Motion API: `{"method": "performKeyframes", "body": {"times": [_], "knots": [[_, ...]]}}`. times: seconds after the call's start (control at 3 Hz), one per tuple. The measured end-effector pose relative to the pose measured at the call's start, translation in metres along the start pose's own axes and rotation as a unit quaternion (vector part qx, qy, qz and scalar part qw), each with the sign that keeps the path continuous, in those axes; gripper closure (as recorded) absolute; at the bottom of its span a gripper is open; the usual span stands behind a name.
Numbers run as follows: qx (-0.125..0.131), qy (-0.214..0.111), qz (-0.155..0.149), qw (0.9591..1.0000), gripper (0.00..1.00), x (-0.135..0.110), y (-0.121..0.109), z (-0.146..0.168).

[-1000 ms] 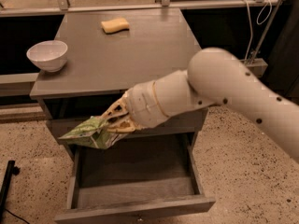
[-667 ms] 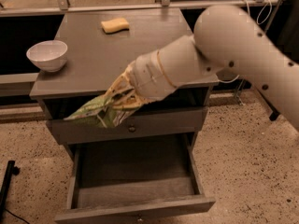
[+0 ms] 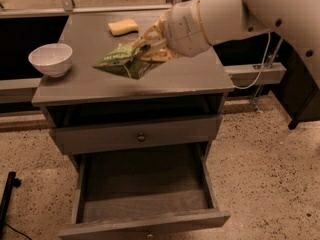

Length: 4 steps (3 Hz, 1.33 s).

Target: Pick green jalapeno chip bag from middle drawer and place on counter

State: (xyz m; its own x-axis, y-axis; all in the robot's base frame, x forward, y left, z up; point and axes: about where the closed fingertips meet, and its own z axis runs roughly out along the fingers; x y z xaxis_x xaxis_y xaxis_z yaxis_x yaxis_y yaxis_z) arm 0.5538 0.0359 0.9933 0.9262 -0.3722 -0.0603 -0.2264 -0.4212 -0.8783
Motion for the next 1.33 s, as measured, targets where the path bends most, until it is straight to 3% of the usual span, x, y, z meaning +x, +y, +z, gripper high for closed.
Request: {"method": "performKeyframes", "body": {"times": [0.33, 0.67, 1.0, 1.33], "knots": [[0.002, 0.083, -0.024, 0.9963, 1.0, 0.046, -0.007, 0.006], [-0.021, 0.16, -0.009, 0.9868, 0.85, 0.087, 0.016, 0.02], [-0.038, 0.192, 0.053, 0.9791, 0.61, 0.111, 0.055, 0.032], [-0.036, 0.193, 0.071, 0.978, 0.37, 0.111, 0.056, 0.032]]}}
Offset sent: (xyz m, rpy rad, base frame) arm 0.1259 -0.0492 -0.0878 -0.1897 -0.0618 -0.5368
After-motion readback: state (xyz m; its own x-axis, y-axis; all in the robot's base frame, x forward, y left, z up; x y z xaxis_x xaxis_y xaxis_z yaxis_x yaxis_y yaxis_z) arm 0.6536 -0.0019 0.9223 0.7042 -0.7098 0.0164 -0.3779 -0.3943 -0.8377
